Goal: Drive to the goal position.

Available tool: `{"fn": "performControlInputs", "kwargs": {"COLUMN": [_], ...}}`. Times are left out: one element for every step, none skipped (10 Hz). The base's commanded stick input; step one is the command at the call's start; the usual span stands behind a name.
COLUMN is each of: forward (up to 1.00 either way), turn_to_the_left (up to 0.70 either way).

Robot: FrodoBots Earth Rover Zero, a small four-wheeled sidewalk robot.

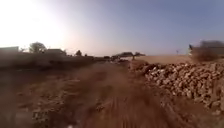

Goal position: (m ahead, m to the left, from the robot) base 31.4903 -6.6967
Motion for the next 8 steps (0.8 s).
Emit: {"fn": "performControlInputs", "kwargs": {"forward": [0.69, 0.69, 0.69, 0.69, 0.69, 0.69, 0.69, 0.69], "turn_to_the_left": [0.00, 0.00, 0.00, 0.00, 0.00, 0.00, 0.00, 0.00]}}
